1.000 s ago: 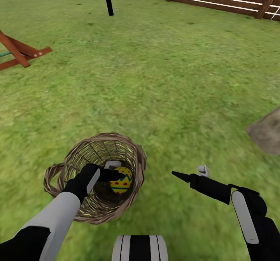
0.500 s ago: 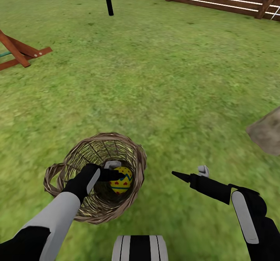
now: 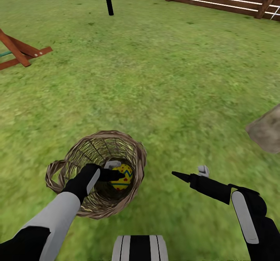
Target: Take the three Easter eggs out of the wicker basket on the lawn in the garden, then place them on the lawn next to a single tree (choose any tree) so that all three eggs are next to the same tree and none are left in the basket.
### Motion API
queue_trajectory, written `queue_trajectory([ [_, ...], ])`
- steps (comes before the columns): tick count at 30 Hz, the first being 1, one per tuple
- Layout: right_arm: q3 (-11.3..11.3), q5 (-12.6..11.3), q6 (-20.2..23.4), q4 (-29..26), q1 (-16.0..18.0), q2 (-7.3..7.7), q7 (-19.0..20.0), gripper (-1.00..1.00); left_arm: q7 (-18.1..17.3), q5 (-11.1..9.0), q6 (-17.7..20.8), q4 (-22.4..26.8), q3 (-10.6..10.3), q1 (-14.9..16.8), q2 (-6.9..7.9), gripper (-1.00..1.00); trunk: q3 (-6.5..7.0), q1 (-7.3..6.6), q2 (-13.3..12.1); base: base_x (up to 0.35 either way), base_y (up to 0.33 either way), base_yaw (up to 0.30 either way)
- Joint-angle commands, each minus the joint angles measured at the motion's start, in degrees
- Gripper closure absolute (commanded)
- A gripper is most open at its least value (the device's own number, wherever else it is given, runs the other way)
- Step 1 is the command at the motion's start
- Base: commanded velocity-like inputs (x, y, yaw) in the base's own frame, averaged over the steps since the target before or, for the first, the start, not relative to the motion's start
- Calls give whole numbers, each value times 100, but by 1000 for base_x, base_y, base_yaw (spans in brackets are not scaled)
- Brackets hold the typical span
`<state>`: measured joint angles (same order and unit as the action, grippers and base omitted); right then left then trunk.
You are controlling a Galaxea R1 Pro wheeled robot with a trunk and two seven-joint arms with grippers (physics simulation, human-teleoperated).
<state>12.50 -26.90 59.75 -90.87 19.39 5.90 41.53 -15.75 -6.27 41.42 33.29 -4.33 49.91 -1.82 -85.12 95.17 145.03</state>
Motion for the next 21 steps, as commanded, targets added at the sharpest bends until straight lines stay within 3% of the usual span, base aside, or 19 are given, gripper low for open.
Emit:
queue_trajectory([
  [1, 7, 27, 25, -1, 3, -1, 39, -100, 26, -58, 33, 8, -16, 1, 4, -100, -3, -2, 1, -47, 0, 0],
  [21, 7, 27, 25, -1, 3, -1, 39, -100, 74, -50, 32, -9, -9, 1, -2, -100, -3, -2, 1, -5, 0, 0],
])
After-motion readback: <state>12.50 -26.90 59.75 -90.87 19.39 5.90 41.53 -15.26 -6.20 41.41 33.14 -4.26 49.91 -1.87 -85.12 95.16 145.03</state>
